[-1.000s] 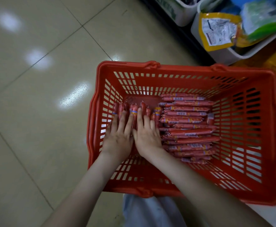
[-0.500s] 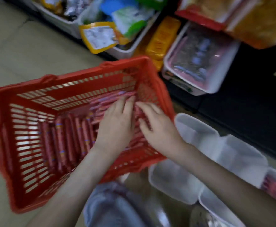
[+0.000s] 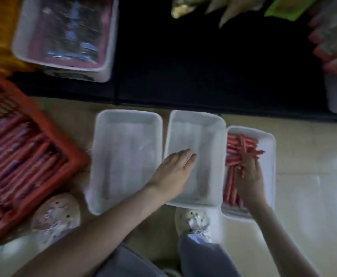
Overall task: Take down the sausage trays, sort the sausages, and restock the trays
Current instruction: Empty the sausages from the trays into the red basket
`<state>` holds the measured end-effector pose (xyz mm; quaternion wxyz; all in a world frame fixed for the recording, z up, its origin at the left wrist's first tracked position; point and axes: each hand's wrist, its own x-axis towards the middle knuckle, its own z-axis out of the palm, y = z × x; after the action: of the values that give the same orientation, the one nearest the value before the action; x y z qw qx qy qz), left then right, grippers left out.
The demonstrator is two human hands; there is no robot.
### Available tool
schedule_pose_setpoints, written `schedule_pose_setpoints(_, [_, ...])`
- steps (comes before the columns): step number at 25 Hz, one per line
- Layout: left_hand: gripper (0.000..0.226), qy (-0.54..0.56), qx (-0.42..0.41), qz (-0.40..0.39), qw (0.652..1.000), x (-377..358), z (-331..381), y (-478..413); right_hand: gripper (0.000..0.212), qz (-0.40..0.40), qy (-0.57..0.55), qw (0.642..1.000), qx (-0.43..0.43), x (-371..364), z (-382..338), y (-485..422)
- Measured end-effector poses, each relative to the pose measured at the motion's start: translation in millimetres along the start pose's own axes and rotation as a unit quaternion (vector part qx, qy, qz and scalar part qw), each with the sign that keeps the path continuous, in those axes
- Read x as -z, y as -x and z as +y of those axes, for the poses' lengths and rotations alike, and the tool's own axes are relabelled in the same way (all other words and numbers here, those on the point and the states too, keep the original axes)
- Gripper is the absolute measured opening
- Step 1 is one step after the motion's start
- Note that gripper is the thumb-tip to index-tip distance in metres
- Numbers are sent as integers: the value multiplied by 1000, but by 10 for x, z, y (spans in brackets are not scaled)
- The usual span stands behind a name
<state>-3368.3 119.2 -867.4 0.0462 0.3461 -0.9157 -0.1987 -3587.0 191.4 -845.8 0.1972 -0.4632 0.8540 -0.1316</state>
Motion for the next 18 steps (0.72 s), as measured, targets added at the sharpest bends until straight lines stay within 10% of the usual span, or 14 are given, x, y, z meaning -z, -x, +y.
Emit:
schedule_pose_setpoints(10, [79, -120, -168, -70, 976, -936, 521, -556, 108, -108, -16, 947, -302, -690, 1572, 42])
schedule_pose_setpoints(18, [62, -61, -126, -118, 983, -833, 676, -671, 26, -83, -239, 900, -355, -727, 1456, 43])
